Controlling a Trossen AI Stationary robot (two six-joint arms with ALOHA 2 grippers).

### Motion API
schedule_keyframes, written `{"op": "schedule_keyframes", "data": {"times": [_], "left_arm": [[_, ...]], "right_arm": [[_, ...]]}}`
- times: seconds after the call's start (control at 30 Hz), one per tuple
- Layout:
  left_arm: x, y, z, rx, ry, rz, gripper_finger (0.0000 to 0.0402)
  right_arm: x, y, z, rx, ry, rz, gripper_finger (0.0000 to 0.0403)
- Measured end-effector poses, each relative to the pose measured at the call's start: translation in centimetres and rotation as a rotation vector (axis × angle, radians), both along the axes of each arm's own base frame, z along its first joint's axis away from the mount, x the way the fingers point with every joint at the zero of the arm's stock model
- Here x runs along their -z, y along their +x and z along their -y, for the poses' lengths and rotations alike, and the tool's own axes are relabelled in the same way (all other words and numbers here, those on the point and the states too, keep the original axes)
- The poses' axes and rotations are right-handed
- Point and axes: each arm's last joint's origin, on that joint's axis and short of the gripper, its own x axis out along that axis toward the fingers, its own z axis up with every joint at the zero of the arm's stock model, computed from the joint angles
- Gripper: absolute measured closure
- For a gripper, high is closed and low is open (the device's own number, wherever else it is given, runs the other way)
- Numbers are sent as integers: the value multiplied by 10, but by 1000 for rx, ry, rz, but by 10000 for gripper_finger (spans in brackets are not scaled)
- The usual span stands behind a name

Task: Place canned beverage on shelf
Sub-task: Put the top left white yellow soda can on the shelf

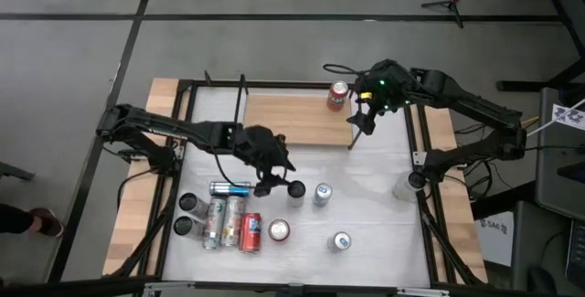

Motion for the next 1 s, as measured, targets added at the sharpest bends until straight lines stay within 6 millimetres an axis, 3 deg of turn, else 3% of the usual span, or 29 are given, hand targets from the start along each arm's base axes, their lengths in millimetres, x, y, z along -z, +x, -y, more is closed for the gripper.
{"op": "schedule_keyframes", "data": {"times": [0.23, 1.0], "left_arm": [[16, 8, 12, -26, 65, -40, 193], [15, 7, 17, -66, 95, -34, 193]], "right_arm": [[-4, 4, 1, -9, -13, 62, 40], [-4, 4, 1, -11, -11, 61, 40]]}}
